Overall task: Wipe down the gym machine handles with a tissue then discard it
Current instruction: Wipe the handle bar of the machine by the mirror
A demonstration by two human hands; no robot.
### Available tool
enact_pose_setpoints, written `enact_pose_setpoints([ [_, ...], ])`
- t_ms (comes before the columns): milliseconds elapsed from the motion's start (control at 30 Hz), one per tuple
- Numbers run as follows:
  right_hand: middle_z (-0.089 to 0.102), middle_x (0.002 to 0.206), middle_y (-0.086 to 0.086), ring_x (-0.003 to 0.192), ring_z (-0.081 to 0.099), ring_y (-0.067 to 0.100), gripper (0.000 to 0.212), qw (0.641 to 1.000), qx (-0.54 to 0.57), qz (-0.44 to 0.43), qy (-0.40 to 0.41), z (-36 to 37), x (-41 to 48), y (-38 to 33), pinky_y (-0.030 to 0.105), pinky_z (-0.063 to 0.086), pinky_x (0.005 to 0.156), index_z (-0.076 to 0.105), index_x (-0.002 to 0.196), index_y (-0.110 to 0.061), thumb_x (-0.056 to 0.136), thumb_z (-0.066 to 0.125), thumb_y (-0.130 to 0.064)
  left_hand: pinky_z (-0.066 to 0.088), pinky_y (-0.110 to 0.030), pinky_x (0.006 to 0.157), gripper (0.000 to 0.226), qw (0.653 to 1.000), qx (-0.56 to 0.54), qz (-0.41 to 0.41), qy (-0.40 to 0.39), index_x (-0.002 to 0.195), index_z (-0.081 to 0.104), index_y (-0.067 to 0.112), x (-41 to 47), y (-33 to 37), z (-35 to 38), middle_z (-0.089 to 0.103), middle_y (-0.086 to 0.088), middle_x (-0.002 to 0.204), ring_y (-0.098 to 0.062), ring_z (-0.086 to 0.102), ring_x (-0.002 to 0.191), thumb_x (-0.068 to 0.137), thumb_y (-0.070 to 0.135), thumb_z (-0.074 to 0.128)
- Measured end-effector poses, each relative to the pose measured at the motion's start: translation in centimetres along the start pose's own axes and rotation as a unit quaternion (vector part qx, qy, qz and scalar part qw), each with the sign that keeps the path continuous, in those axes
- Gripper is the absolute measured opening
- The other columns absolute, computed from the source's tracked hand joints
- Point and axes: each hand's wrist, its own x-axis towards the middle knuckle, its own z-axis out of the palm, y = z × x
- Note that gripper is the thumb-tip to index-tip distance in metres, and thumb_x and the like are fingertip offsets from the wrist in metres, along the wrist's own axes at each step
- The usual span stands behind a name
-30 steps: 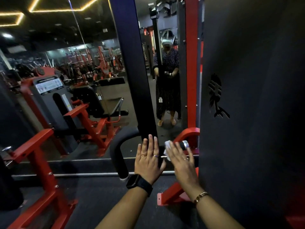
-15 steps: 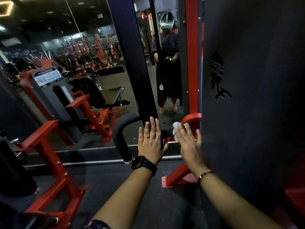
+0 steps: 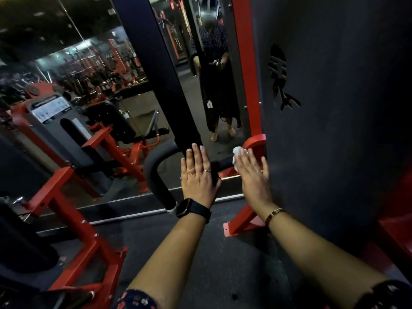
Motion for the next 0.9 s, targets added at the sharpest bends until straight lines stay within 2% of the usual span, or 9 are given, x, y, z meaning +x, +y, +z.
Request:
enact_pose_setpoints([
  [67,0.036,0.152,0.004,0.141,0.03,0.022,0.079,0.999,0.02,0.041,0.002,-0.1,1.1,-1.1,0.045,0.013,0.112,0.038,0.144,-0.01,0.072,0.057,0.015,-0.01,-0.039,0.12,0.142,1.0,-0.001,-0.003,-0.007,0.15,-0.017,0.003,0.0,0.0,0.1,-0.029,-0.015,0.156,-0.027,-0.023,0.146,0.058,0.054,0.078],
  [200,0.045,0.146,0.008,0.136,0.04,0.022,0.047,0.994,0.025,-0.105,-0.018,0.3,1.1,-4.0,0.047,0.025,0.108,0.059,0.126,-0.006,0.084,0.041,0.0,-0.007,-0.04,0.121,0.12,1.0,-0.013,-0.002,0.018,0.15,-0.015,0.002,0.0,0.0,0.2,-0.026,-0.015,0.157,-0.027,-0.021,0.147,0.077,0.048,0.068],
  [267,0.036,0.151,0.005,0.14,0.033,0.02,0.052,0.99,0.016,-0.131,-0.041,0.4,-0.1,-3.2,0.046,0.021,0.111,0.052,0.134,-0.008,0.084,0.036,-0.002,-0.005,-0.04,0.121,0.106,0.999,-0.02,-0.002,0.028,0.151,-0.013,0.001,0.0,0.0,0.1,-0.025,-0.015,0.157,-0.027,-0.019,0.147,0.084,0.047,0.056],
  [367,0.024,0.156,-0.001,0.144,0.022,0.017,0.067,0.996,-0.009,-0.072,-0.048,-0.1,-1.0,-0.5,0.045,0.013,0.114,0.03,0.148,-0.015,0.083,0.031,0.003,-0.007,-0.039,0.121,0.117,1.0,-0.022,0.004,0.011,0.15,-0.015,0.002,0.0,0.0,0.0,-0.026,-0.015,0.157,-0.027,-0.02,0.147,0.073,0.054,0.056],
  [500,0.039,0.15,0.006,0.14,0.033,0.023,0.063,0.996,0.02,0.062,-0.053,-1.3,1.3,-1.6,0.043,0.016,0.113,0.041,0.143,-0.009,0.082,0.031,0.003,-0.008,-0.039,0.121,0.134,1.0,-0.023,-0.008,0.006,0.15,-0.016,0.002,0.0,0.1,0.2,-0.027,-0.015,0.157,-0.027,-0.021,0.146,0.061,0.049,0.073],
  [567,0.046,0.146,0.009,0.14,0.034,0.024,0.056,0.996,0.045,0.038,-0.07,-1.7,2.9,-3.7,0.043,0.013,0.115,0.048,0.138,-0.007,0.085,0.036,0.006,-0.006,-0.04,0.121,0.121,1.0,-0.023,-0.005,0.014,0.15,-0.016,0.002,-0.1,0.1,0.2,-0.027,-0.015,0.157,-0.027,-0.021,0.147,0.07,0.049,0.061],
  [667,0.047,0.142,0.008,0.14,0.032,0.02,0.043,0.983,0.072,-0.057,-0.161,-2.8,4.9,-5.6,0.038,0.001,0.117,0.049,0.137,-0.01,0.095,0.04,-0.005,-0.005,-0.041,0.121,0.101,0.999,-0.029,0.003,0.021,0.15,-0.014,0.001,-0.3,0.2,0.3,-0.026,-0.016,0.157,-0.028,-0.02,0.147,0.082,0.043,0.047],
  [767,0.056,0.129,0.003,0.134,0.041,0.019,0.045,0.985,0.078,-0.065,-0.142,-3.3,5.1,-3.9,0.046,-0.003,0.116,0.055,0.132,-0.016,0.09,0.048,-0.002,-0.007,-0.04,0.121,0.123,0.999,-0.038,0.002,0.013,0.15,-0.014,0.002,-0.4,0.2,0.2,-0.026,-0.015,0.157,-0.027,-0.019,0.147,0.07,0.045,0.069],
  [900,0.057,0.128,-0.001,0.142,0.03,0.02,0.035,0.994,0.036,0.042,-0.092,-2.6,4.4,-1.0,0.05,-0.002,0.115,0.058,0.124,-0.019,0.095,0.044,-0.006,-0.007,-0.039,0.121,0.147,0.999,-0.042,-0.006,-0.005,0.15,-0.015,0.003,-0.4,0.3,-0.1,-0.027,-0.013,0.157,-0.026,-0.02,0.147,0.053,0.045,0.087],
])
